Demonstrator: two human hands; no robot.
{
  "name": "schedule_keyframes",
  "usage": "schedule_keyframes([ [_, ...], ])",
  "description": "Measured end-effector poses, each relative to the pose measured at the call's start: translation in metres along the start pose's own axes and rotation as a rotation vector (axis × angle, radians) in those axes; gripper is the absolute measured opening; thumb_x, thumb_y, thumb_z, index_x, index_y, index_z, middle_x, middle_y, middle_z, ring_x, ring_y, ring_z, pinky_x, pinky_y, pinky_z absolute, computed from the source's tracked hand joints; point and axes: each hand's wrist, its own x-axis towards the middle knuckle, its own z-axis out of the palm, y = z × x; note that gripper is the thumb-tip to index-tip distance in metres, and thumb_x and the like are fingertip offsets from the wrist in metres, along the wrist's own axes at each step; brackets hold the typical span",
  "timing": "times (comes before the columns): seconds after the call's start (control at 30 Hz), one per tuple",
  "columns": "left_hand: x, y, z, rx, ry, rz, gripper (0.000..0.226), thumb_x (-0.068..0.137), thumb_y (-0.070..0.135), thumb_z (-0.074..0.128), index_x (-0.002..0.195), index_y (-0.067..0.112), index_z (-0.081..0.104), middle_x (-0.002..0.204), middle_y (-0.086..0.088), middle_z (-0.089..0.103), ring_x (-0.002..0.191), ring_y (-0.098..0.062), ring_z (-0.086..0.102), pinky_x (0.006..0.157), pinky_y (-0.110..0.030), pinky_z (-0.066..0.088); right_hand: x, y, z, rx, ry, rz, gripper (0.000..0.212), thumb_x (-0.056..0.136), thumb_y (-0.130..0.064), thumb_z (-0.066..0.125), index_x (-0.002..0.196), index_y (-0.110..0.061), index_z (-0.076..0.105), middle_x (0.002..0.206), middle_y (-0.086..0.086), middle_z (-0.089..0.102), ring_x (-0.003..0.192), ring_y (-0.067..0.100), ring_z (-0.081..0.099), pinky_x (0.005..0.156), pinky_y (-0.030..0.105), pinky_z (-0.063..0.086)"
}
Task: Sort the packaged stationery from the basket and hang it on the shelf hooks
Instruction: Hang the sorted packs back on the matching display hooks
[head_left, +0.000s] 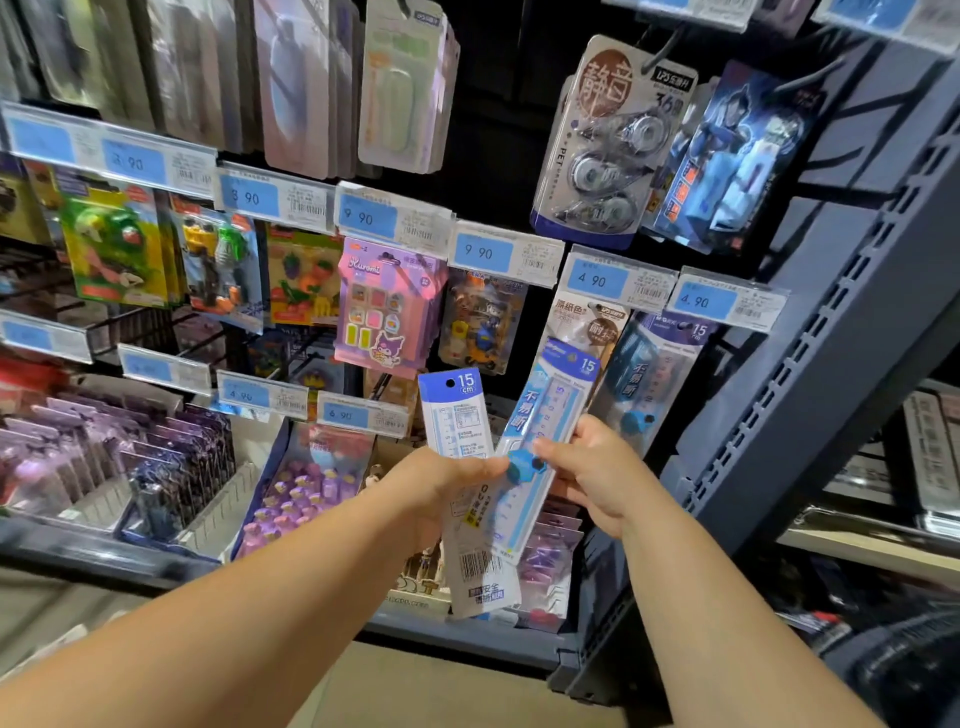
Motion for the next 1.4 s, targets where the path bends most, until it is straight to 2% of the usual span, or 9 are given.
schedule_keyframes([
  [0.1,0.003,-0.001,0.004,-0.054,0.051,-0.006,0.029,0.085,0.007,0.070,0.113,0.004,0.064,0.100,-0.012,0.074,0.085,-0.026,0.070,0.066,-0.037,0.053,-0.001,-0.002,-0.009,0.150,0.080,-0.042,0.019,0.095,-0.002,0.054,0.102,-0.019,0.057,0.102,0.003,0.069,0.083,0.014,0.067,0.073,0.030,0.056],
  [0.23,0.007,0.004,0.006,-0.086,0.131,0.010,0.019,0.086,0.008,0.070,0.104,0.005,0.064,0.078,-0.006,0.075,0.070,-0.023,0.071,0.061,-0.036,0.053,-0.002,-0.005,-0.011,0.277,0.179,-0.108,0.020,0.101,-0.010,0.046,0.105,-0.026,0.056,0.102,-0.002,0.069,0.085,0.014,0.067,0.071,0.031,0.053],
  [0.3,0.009,0.005,0.012,-0.117,0.157,0.032,0.021,0.087,0.006,0.070,0.107,0.002,0.063,0.080,-0.009,0.073,0.069,-0.024,0.069,0.059,-0.035,0.053,-0.004,-0.007,-0.013,0.281,0.165,-0.141,0.019,0.102,-0.012,0.044,0.104,-0.027,0.056,0.100,-0.007,0.068,0.087,0.011,0.066,0.075,0.031,0.053],
  [0.4,0.011,0.002,0.022,-0.150,0.229,0.080,0.031,0.086,0.005,0.071,0.115,-0.002,0.061,0.091,-0.012,0.070,0.075,-0.024,0.065,0.061,-0.034,0.051,-0.009,-0.007,-0.020,0.207,0.108,-0.160,0.020,0.102,-0.011,0.043,0.105,-0.025,0.056,0.106,-0.006,0.067,0.096,0.011,0.063,0.085,0.032,0.051],
  [0.53,0.010,-0.001,0.024,-0.108,0.246,0.084,0.027,0.086,0.006,0.070,0.111,0.001,0.059,0.085,-0.008,0.065,0.071,-0.021,0.061,0.055,-0.030,0.044,-0.008,-0.003,-0.037,0.098,0.229,-0.195,0.014,0.101,-0.013,0.046,0.107,-0.021,0.055,0.116,0.007,0.065,0.099,0.018,0.064,0.078,0.032,0.052],
  [0.77,0.012,-0.004,0.019,-0.054,0.127,0.081,0.015,0.092,0.010,0.063,0.104,0.002,0.068,0.090,-0.009,0.068,0.075,-0.022,0.064,0.060,-0.031,0.049,-0.003,0.004,-0.063,-0.129,0.514,-0.300,0.022,0.100,-0.021,0.047,0.118,-0.033,0.051,0.116,-0.011,0.064,0.103,0.009,0.064,0.093,0.043,0.053],
  [1.17,0.014,-0.001,0.023,-0.051,0.082,0.071,0.024,0.088,0.016,0.069,0.108,0.005,0.066,0.090,-0.010,0.069,0.080,-0.026,0.064,0.069,-0.038,0.049,0.008,-0.002,-0.064,-0.115,0.703,-0.269,0.034,0.103,-0.024,0.040,0.136,-0.030,0.046,0.119,-0.006,0.060,0.104,0.015,0.062,0.089,0.040,0.054],
  [1.3,0.013,0.002,0.027,-0.077,0.051,0.085,0.021,0.089,0.018,0.068,0.109,0.014,0.062,0.095,-0.012,0.068,0.081,-0.025,0.063,0.066,-0.037,0.048,0.016,-0.003,-0.061,-0.094,0.807,-0.224,0.027,0.099,-0.026,0.049,0.126,-0.022,0.049,0.102,-0.002,0.063,0.085,0.013,0.063,0.071,0.032,0.054],
  [1.4,0.013,0.004,0.030,-0.067,0.044,0.091,0.018,0.090,0.021,0.067,0.107,0.015,0.064,0.098,-0.011,0.068,0.081,-0.025,0.063,0.065,-0.035,0.048,0.018,-0.004,-0.056,-0.071,0.900,-0.171,0.023,0.094,-0.028,0.060,0.106,-0.017,0.045,0.098,0.000,0.057,0.080,0.015,0.057,0.057,0.025,0.043],
])
